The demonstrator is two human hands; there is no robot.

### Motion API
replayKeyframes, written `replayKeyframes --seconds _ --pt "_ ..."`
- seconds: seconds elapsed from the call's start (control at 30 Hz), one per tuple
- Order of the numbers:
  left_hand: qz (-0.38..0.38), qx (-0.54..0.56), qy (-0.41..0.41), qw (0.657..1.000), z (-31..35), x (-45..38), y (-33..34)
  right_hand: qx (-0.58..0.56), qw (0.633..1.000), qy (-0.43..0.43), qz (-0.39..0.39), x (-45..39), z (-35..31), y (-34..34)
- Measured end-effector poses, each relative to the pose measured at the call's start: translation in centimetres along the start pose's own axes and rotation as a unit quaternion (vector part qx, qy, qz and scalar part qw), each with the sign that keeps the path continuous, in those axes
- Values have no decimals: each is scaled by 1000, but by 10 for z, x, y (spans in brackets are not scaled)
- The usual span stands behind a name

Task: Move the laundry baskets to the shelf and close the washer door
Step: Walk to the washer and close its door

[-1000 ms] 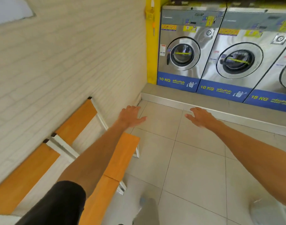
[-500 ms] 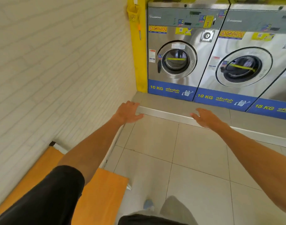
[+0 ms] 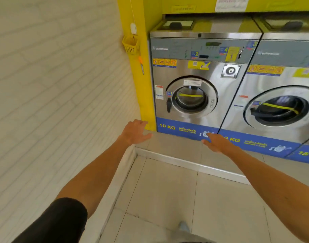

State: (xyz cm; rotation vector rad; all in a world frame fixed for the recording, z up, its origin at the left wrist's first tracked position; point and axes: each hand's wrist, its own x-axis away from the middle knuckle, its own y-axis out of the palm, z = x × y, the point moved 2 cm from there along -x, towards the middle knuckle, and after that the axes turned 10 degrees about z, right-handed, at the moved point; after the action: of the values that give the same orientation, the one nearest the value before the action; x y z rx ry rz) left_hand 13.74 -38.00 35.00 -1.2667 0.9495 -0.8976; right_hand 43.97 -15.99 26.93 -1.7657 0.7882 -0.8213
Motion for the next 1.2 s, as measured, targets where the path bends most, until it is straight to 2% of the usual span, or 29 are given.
replayKeyframes --seconds 0.1,0.23,0.47,0.67,0.8,1.0,1.1,1.2 --pt "19 0 -13 1000 -16 -69 1 13 1000 -2 -16 -75 -11 -15" --pt "1 -37 24 999 -40 -145 6 67 996 -35 -54 -147 -42 -23" --pt "-14 -66 61 996 -111 -292 13 51 996 -32 -69 -267 -92 -5" --pt "-8 -70 178 981 -144 -423 11 48 996 44 -58 -352 -127 22" --pt "-4 -101 260 960 -145 -485 10 -17 995 92 -29 -387 -155 34" --pt "2 -155 374 914 -133 -557 30 -49 990 132 28 -443 -171 52" --pt "16 -172 406 897 -133 -583 41 -97 982 161 33 -481 -176 65" --pt "30 -179 407 895 -136 -600 49 -146 970 195 16 -519 -179 85"
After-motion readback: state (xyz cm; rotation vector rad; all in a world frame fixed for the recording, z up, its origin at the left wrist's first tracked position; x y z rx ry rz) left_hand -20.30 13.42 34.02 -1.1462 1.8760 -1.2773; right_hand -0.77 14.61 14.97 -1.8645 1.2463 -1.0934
